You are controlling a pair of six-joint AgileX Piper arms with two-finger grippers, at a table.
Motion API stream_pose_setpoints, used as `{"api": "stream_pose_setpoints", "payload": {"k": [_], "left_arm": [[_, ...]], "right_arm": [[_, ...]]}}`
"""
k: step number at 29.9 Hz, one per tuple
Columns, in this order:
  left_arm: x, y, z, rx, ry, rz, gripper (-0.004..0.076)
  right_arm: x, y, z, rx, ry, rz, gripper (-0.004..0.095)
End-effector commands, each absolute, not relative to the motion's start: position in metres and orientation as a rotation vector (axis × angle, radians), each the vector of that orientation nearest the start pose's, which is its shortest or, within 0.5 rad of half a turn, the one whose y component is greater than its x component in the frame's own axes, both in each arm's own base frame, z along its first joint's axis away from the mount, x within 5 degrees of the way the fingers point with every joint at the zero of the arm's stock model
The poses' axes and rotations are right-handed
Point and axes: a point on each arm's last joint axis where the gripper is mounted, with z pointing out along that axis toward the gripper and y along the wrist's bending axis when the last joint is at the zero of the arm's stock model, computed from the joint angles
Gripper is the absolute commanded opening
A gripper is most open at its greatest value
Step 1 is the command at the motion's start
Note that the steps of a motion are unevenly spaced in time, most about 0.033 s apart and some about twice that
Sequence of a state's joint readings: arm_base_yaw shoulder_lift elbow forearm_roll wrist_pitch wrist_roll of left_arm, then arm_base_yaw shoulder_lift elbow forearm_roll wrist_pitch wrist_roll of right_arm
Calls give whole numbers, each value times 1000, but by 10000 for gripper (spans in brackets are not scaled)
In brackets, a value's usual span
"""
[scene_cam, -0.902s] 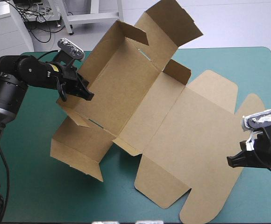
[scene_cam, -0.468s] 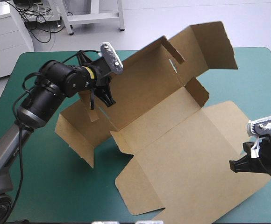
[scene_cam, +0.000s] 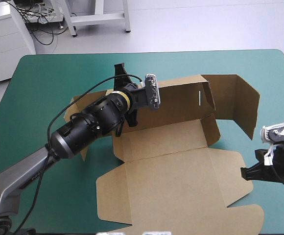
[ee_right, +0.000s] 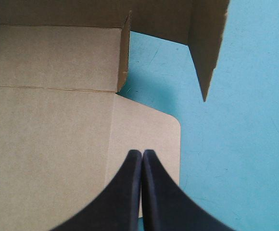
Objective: Fold the box
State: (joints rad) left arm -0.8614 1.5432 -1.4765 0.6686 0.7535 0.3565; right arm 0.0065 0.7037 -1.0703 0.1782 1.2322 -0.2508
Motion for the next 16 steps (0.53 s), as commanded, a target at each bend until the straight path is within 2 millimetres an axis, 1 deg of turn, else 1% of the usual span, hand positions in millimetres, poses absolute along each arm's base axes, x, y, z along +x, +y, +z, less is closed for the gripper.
{"api": "stream_pose_setpoints", "payload": {"k": [1,8,9,11,14,16], "left_arm": [[248,-233,408,1360,1390,534,-32],[246,-234,385,1396,1243,599,-32],[247,-235,383,1393,1227,607,-32],[247,-234,382,1378,1226,610,-32],[247,-234,381,1323,1275,570,-32],[246,-235,379,1335,1266,573,-32]], "right_arm": [[91,16,414,-294,2227,97,-18],[93,15,416,-285,2192,92,-18],[94,15,417,-283,2183,90,-18],[95,15,418,-283,2165,85,-18],[97,15,420,-278,2137,80,-18],[98,15,421,-274,2123,82,-18]]}}
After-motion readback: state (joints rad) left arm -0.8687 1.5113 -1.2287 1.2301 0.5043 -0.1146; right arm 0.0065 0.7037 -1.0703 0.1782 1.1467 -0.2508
